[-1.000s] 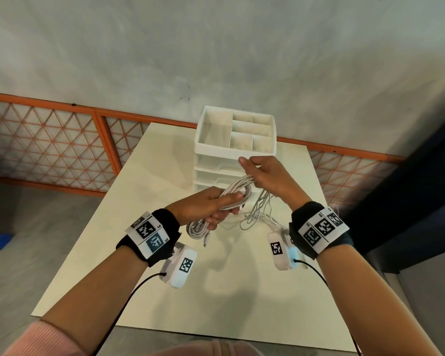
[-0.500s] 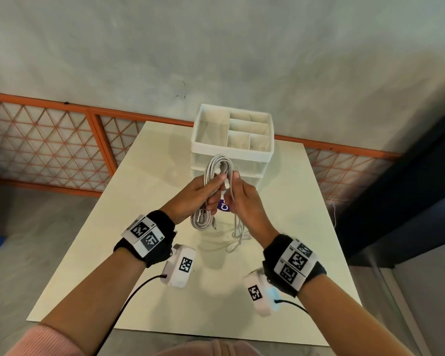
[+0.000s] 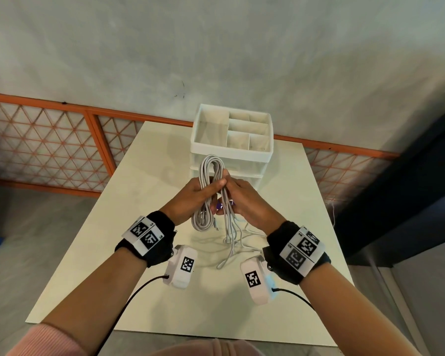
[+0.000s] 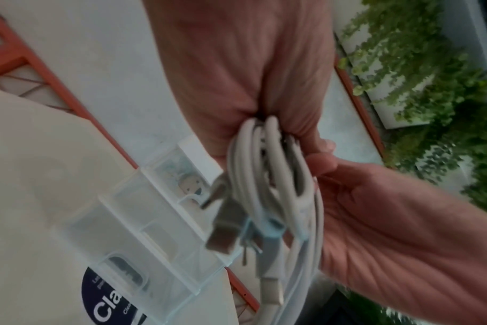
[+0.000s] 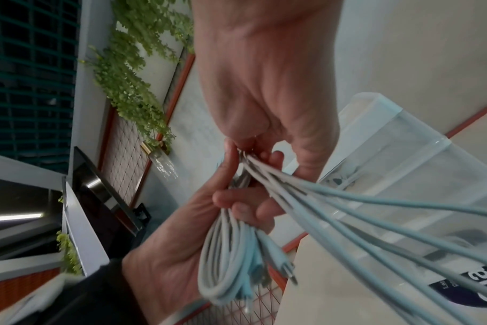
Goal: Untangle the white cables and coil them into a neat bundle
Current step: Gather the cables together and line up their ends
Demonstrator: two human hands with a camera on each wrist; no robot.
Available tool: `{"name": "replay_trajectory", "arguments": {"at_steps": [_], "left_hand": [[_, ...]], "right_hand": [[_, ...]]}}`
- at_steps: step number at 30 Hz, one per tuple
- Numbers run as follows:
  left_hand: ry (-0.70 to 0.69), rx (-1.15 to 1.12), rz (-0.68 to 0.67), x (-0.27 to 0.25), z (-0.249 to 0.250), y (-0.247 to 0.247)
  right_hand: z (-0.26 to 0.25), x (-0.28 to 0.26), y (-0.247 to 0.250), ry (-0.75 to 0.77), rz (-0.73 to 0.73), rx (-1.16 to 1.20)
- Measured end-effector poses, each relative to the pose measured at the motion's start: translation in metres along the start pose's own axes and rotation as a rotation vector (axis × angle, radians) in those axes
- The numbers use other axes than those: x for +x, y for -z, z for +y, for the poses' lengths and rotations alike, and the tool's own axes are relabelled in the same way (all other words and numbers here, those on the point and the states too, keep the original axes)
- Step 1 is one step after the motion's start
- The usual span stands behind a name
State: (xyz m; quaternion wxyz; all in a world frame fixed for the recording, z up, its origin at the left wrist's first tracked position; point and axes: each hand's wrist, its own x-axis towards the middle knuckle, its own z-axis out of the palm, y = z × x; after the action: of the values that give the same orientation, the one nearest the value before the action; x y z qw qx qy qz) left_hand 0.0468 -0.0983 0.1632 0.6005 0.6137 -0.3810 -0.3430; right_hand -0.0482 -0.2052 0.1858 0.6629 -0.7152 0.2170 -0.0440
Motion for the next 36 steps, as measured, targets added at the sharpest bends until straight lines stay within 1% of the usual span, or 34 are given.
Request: {"name": "replay_trajectory", "arguments": {"at_steps": [3, 5, 7, 9, 11, 14, 16, 17, 18, 20, 23, 27, 32, 36], "left_hand": [[0.004, -0.078, -0.033, -0.002, 0.0, 0.003], [-0.005, -0.11, -0.033, -0.002, 0.001, 0.003], [-0.023, -0.117, 0.012, 0.0, 0.005, 0.003], [-0.038, -0.093, 0.097, 0.003, 0.006, 0.009], [-0.048, -0.068, 0.184, 0.005, 0.003, 0.018], [-0.036, -0.046, 0.329, 0.008, -0.008, 0.027], [-0.034, -0.041, 0.449, 0.011, -0.011, 0.026], [-0.046, -0.042, 0.497, 0.013, -0.012, 0.024], [-0.065, -0.053, 0.532, 0.014, -0.011, 0.021], [-0.082, -0.09, 0.593, 0.016, -0.011, 0.016], [-0.027, -0.179, 0.658, 0.02, -0.008, 0.012], [0.004, -0.272, 0.691, 0.024, -0.005, 0.012], [-0.014, -0.349, 0.71, 0.023, -0.002, 0.005], [0.011, -0.287, 0.728, 0.022, -0.009, 0.005]], "right_hand": [[0.0, 0.0, 0.0, -0.041, -0.11, 0.055], [0.003, 0.002, -0.003, -0.079, -0.138, 0.083], [0.01, 0.003, -0.005, -0.08, -0.141, 0.07], [0.015, 0.001, -0.004, -0.053, -0.119, -0.05], [0.017, -0.001, -0.001, 0.023, -0.059, -0.228], [0.018, 0.0, -0.001, 0.245, 0.073, -0.474], [0.014, 0.0, -0.007, 0.374, 0.086, -0.518], [0.011, 0.0, -0.01, 0.401, 0.059, -0.526], [0.008, 0.0, -0.013, 0.403, 0.02, -0.523], [0.004, 0.001, -0.018, 0.359, -0.056, -0.479], [0.004, 0.002, -0.021, 0.256, -0.164, -0.437], [0.007, 0.0, -0.021, 0.178, -0.313, -0.501], [0.01, 0.003, -0.022, 0.106, -0.368, -0.642], [0.013, 0.006, -0.022, 0.094, -0.351, -0.733]]}}
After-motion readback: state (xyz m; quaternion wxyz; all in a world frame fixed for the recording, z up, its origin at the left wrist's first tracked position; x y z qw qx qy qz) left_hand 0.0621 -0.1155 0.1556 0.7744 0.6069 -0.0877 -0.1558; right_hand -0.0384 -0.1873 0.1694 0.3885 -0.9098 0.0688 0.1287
